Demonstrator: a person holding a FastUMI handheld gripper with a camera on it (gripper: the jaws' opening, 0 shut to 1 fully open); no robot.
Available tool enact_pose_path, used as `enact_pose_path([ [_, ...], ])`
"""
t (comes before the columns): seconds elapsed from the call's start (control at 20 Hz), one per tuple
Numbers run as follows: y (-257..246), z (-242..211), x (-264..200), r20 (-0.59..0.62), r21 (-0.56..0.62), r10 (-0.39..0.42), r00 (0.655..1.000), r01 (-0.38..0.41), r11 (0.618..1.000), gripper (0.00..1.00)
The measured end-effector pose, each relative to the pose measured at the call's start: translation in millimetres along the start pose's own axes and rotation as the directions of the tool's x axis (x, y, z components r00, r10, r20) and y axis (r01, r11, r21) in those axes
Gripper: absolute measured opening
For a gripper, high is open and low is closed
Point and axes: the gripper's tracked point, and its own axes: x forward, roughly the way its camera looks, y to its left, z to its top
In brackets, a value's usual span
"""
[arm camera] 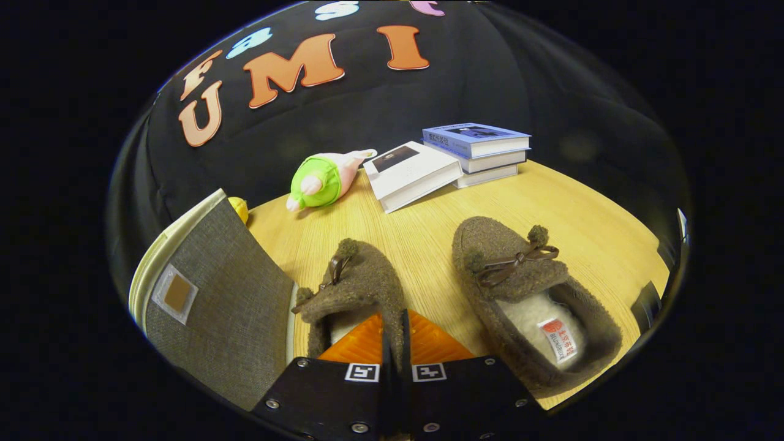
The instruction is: Open the storage box then place both shoes into the box .Put the left shoe in first, then the right shoe, with the right side of both shoes facing outward in a uniform manner.
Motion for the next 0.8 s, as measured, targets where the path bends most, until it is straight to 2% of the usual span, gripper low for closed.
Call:
enact_pose_path([
  [0.5, 18.5, 57.1, -37.1, 0.116, 0.07, 0.035, 0.993, -0.043, 0.997, 0.04],
  [0.8, 49.0, 100.9, -67.2, 0.2, 0.121, 0.065, 0.978, -0.09, 0.989, 0.04],
])
